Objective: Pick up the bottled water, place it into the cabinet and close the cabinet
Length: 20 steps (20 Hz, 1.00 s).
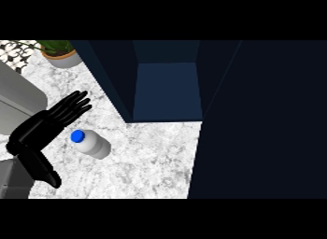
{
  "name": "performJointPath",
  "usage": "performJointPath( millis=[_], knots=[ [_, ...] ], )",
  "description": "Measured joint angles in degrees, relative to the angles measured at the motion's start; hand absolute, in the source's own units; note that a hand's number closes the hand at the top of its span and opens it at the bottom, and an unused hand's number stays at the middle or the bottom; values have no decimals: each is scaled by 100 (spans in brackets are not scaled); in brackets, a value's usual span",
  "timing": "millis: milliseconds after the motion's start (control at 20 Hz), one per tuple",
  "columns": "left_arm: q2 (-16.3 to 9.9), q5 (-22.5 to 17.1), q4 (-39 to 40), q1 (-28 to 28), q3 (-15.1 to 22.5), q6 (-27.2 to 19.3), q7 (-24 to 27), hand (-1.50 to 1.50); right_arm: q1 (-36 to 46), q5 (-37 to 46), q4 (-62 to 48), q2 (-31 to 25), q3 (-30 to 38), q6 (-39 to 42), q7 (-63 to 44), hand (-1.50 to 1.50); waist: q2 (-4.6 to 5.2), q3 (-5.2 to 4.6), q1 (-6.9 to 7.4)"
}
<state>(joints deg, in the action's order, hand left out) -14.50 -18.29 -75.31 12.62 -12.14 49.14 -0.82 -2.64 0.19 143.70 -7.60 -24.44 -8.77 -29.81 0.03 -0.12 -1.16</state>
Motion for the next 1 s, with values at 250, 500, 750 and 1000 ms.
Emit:
performJointPath(
  millis=[250,500,750,1000],
  knots=[
    [183,874,633,23,121,-75,913,-150,106,31,0,-83,-81,-61,-70,-150,-2,1,6],
    [108,1602,1468,151,185,-322,1758,-150,107,59,-4,-114,-182,-164,-46,-150,0,0,-11],
    [-15,2165,2359,310,316,-704,2544,-150,85,86,-3,-202,-277,-223,-19,-150,4,-2,-34],
    [-138,2587,3263,519,514,-1079,3290,-150,188,99,-27,-253,-261,-269,-18,-150,15,-5,-44]
  ],
)
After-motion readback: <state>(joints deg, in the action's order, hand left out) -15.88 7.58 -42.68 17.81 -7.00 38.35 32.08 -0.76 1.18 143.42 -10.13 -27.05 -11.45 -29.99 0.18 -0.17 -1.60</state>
